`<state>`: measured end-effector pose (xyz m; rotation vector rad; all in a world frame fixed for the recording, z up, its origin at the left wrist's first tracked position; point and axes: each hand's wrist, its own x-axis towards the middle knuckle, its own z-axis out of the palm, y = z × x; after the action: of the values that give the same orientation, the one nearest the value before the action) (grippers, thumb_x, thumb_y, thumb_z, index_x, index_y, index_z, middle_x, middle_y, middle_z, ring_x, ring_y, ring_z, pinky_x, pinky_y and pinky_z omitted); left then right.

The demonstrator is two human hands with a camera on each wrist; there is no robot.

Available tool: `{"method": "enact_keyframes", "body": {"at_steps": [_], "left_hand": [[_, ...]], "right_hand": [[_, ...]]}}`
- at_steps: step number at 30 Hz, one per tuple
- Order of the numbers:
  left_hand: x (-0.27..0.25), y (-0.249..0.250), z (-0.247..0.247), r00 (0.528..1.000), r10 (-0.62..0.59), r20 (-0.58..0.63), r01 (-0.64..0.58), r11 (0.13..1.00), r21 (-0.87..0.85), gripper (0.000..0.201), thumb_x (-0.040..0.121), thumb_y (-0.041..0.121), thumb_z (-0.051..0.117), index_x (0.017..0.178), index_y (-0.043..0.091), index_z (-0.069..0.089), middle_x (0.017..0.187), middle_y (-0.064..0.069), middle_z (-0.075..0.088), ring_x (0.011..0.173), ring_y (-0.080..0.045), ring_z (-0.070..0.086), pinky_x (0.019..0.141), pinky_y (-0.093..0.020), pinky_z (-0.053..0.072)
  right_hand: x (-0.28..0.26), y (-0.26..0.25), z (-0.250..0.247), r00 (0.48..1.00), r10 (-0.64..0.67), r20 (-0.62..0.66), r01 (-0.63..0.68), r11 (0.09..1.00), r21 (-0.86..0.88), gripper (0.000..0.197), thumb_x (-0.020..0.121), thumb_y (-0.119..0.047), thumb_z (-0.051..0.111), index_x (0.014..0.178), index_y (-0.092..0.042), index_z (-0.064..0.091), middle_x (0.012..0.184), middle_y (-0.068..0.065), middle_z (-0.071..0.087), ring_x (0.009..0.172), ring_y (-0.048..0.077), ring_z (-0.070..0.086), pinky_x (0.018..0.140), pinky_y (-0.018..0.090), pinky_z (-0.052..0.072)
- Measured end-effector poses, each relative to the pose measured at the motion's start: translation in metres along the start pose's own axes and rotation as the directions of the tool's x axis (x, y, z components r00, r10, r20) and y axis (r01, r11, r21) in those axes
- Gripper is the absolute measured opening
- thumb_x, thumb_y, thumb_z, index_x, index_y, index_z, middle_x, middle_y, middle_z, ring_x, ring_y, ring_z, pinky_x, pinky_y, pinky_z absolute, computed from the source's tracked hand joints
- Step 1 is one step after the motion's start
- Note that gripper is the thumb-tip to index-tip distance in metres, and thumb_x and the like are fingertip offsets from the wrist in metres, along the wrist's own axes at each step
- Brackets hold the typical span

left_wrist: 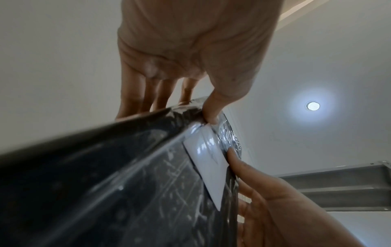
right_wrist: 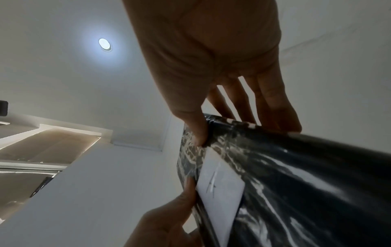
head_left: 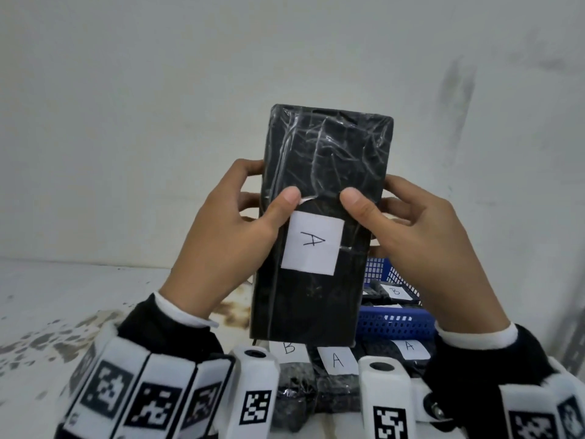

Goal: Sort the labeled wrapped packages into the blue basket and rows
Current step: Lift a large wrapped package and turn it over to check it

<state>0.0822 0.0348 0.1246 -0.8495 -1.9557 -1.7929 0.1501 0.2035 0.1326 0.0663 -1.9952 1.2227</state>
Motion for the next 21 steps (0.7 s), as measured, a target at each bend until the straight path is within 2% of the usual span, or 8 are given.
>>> {"method": "enact_keyframes", "body": {"at_steps": [2,5,6,8,10,12,17,21], "left_hand": [[0.001,0.0,-0.001,1.0,-0.003,-0.009,0.003,1.0,-0.003,0.032,0.086,0.044,0.062,0.116,0.034,0.056,0.094,0.012,0.071,0.077,-0.006,0.07,0.069,-0.029,0.054],[0.001,0.0,-0.003,1.0,0.003,-0.023,-0.002,1.0,0.012,0.03,0.085,0.046,0.062,0.112,0.033,0.057,0.096,0.011,0.072,0.075,-0.008,0.071,0.072,-0.031,0.055],[0.001,0.0,-0.004,1.0,0.006,-0.025,-0.006,1.0,0.013,0.028,0.086,0.044,0.062,0.111,0.032,0.058,0.095,0.011,0.072,0.074,-0.009,0.071,0.072,-0.03,0.056],[0.001,-0.001,-0.004,1.0,0.011,-0.024,-0.011,1.0,0.011,0.027,0.086,0.044,0.061,0.11,0.032,0.058,0.091,0.012,0.073,0.073,-0.007,0.071,0.067,-0.022,0.055],[0.001,-0.001,-0.005,1.0,0.015,-0.022,-0.015,1.0,0.015,0.028,0.084,0.046,0.061,0.107,0.03,0.057,0.085,0.012,0.073,0.07,-0.004,0.07,0.057,-0.013,0.051],[0.001,-0.001,-0.004,1.0,0.015,-0.021,-0.015,1.0,-0.004,0.028,0.083,0.046,0.063,0.104,0.028,0.057,0.082,0.01,0.074,0.069,-0.004,0.07,0.055,-0.01,0.049],[0.0,0.0,0.0,0.996,0.04,-0.074,-0.039,0.999,0.019,0.048,0.067,0.061,0.061,0.098,0.025,0.059,0.092,0.016,0.068,0.077,0.005,0.066,0.065,-0.013,0.049],[-0.001,0.0,0.003,0.995,0.03,-0.091,-0.03,1.0,0.002,0.058,0.061,0.065,0.061,0.104,0.026,0.059,0.098,0.016,0.068,0.084,0.001,0.067,0.075,-0.023,0.054]], "right_hand": [[0.0,0.001,0.001,1.0,-0.011,-0.008,0.011,1.0,0.009,0.037,0.081,-0.053,0.071,0.114,-0.038,0.071,0.105,-0.014,0.075,0.08,0.014,0.076,0.081,0.043,0.061],[0.0,0.001,0.002,1.0,-0.016,0.013,0.016,1.0,0.025,0.056,0.079,-0.052,0.074,0.132,-0.043,0.059,0.105,-0.015,0.075,0.088,0.016,0.076,0.083,0.046,0.06],[0.0,0.002,0.002,1.0,-0.018,0.021,0.017,1.0,0.025,0.064,0.078,-0.053,0.074,0.138,-0.045,0.053,0.104,-0.014,0.076,0.093,0.015,0.075,0.084,0.046,0.06],[-0.001,0.0,0.002,0.999,-0.008,0.036,0.006,0.999,0.045,0.069,0.078,-0.052,0.074,0.141,-0.045,0.049,0.104,-0.009,0.076,0.092,0.014,0.075,0.074,0.042,0.063],[-0.003,-0.003,0.002,0.999,0.006,0.047,-0.009,0.998,0.067,0.066,0.078,-0.049,0.073,0.14,-0.043,0.05,0.105,-0.004,0.075,0.082,0.013,0.076,0.063,0.038,0.064],[-0.004,-0.005,0.002,0.999,0.011,0.045,-0.014,0.998,0.067,0.064,0.078,-0.048,0.074,0.138,-0.042,0.051,0.105,-0.003,0.074,0.079,0.014,0.076,0.061,0.039,0.063],[-0.006,-0.008,0.003,0.997,0.032,0.072,-0.04,0.993,0.113,0.062,0.068,-0.052,0.076,0.125,-0.04,0.054,0.104,-0.001,0.072,0.08,0.017,0.076,0.057,0.044,0.063],[-0.007,-0.009,0.002,0.997,0.017,0.071,-0.027,0.991,0.133,0.059,0.068,-0.052,0.076,0.121,-0.037,0.055,0.108,-0.005,0.071,0.08,0.017,0.076,0.058,0.044,0.063]]}}
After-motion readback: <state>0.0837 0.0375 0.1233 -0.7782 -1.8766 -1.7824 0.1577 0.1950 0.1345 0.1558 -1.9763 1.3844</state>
